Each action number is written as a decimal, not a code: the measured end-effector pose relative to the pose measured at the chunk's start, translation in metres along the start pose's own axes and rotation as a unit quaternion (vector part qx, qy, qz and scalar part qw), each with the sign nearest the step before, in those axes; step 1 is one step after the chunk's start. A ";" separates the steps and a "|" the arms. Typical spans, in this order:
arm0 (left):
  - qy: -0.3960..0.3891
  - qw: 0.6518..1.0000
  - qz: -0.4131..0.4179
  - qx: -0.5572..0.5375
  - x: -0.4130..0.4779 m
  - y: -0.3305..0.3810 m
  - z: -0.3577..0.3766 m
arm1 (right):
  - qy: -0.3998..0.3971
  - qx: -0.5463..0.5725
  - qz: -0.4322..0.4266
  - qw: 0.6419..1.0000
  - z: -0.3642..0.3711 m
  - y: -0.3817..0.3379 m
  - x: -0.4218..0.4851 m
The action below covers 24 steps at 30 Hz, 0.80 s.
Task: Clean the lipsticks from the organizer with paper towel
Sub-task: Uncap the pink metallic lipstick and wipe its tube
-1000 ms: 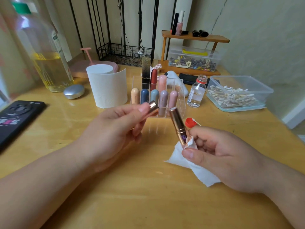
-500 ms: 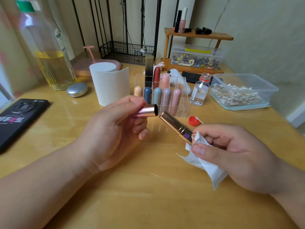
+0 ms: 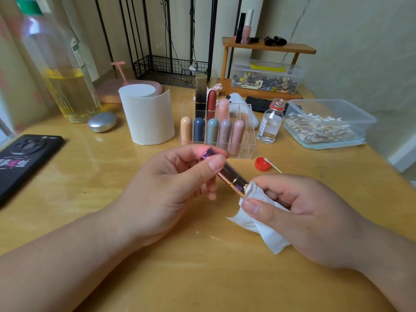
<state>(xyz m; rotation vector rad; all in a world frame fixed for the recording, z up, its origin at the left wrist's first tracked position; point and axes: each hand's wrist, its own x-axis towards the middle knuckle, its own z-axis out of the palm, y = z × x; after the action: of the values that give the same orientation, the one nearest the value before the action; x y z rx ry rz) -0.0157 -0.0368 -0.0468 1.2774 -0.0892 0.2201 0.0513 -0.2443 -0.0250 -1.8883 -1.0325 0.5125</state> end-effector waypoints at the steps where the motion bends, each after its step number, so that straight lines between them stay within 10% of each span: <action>1: 0.002 1.000 -0.005 -0.003 0.000 0.000 0.001 | 0.002 0.005 0.000 1.000 0.001 0.000 0.000; 19: -0.014 0.996 0.007 0.085 -0.002 0.001 -0.002 | 0.054 0.126 0.044 0.990 0.000 -0.002 0.005; 24: -0.042 0.999 -0.033 0.001 0.000 0.007 -0.006 | 0.037 0.387 0.140 0.911 -0.009 0.004 0.008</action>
<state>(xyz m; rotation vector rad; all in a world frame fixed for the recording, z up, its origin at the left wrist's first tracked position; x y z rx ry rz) -0.0172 -0.0293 -0.0424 1.2895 -0.1184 0.1102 0.0643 -0.2430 -0.0231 -1.3132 -0.3949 0.8598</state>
